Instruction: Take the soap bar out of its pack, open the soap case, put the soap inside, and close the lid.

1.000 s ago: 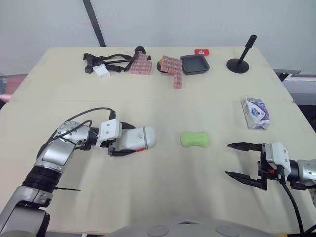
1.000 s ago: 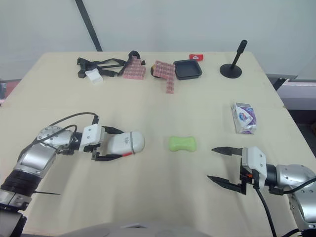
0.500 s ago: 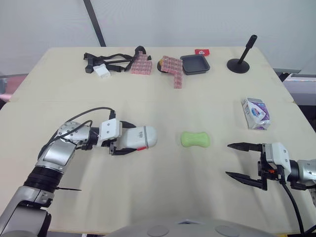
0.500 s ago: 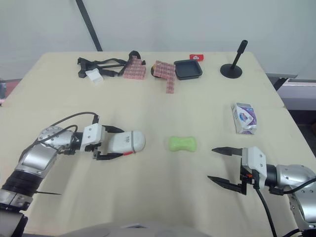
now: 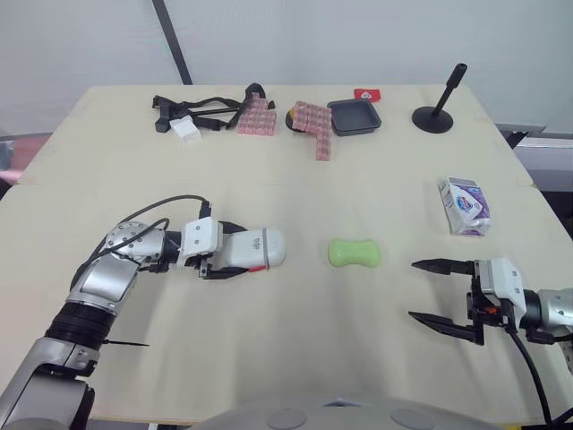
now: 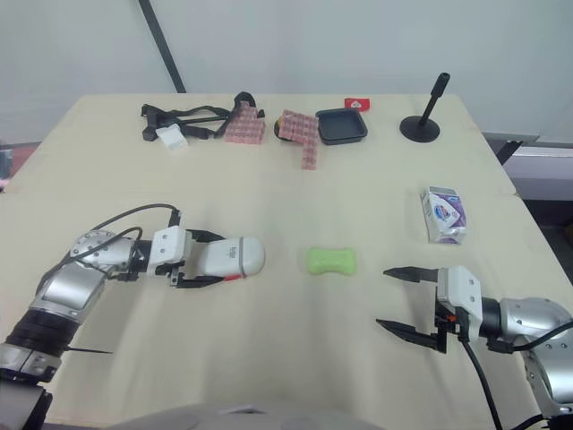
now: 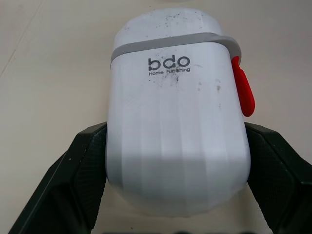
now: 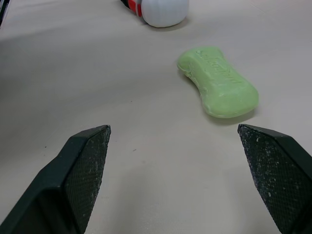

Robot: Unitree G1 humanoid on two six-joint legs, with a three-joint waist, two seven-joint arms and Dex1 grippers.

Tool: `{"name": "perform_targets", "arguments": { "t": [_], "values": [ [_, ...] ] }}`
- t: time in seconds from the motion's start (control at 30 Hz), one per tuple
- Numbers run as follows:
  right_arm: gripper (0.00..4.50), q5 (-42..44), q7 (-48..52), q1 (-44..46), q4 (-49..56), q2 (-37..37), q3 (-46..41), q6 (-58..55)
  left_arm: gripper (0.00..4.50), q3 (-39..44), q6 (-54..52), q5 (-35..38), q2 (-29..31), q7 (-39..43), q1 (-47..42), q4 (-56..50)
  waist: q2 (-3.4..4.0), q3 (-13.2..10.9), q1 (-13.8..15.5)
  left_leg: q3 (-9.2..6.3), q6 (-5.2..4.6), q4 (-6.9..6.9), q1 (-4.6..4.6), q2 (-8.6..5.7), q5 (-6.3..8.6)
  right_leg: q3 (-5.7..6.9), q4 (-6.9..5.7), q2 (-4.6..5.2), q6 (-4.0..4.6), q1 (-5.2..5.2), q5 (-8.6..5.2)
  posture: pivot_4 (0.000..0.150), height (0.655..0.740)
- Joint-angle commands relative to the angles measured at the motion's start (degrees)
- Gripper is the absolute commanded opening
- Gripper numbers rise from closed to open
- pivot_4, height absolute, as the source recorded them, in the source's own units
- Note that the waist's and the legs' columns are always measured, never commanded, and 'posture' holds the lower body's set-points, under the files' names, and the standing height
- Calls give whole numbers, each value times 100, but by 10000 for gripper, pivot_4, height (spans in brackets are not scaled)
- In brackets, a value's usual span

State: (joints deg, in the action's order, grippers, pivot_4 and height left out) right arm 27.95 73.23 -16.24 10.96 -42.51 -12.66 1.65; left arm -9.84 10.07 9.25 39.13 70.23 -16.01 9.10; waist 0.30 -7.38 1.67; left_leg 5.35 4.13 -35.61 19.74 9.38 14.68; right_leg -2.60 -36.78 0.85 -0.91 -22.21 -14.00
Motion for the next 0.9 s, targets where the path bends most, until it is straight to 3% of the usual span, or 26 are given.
{"name": "perform_targets", "arguments": {
  "t": [0.03,0.27,0.43,0.63,0.9],
  "values": [
    [45000,501,-214,197,521,-194,-199,-613,34685,205,307,158,-19,-16,-102,-61,0,0,-6,0,0,0,0,0,0,0,0,0,0,0,0,1500,7374],
    [45000,2272,-1265,969,1505,-829,-276,-3351,34685,279,823,401,-184,-133,-28,-660,0,-1,23,-1,-2,-1,-1,0,-3,0,-4,0,-1,0,1,1500,7374],
    [45000,4803,-3511,2181,1674,-1098,193,-5824,34685,72,1168,292,-603,-517,124,-1447,1,-1,91,1,26,0,-2,0,-18,-3,-1,-2,-24,3,14,1500,7374],
    [45000,7121,-5886,3128,1233,-736,898,-6187,34685,13,1515,17,-885,-940,143,-1605,3,-1,205,3,54,12,-3,2,-33,-3,3,-8,-28,1,16,1500,7374],
    [45000,7962,-6859,3534,1207,-711,1418,-6219,34685,-123,1746,-238,-1042,-1258,54,-1512,2,-2,327,4,63,11,21,-1,-33,9,18,-12,-33,1,19,1500,7374]
  ]
}}
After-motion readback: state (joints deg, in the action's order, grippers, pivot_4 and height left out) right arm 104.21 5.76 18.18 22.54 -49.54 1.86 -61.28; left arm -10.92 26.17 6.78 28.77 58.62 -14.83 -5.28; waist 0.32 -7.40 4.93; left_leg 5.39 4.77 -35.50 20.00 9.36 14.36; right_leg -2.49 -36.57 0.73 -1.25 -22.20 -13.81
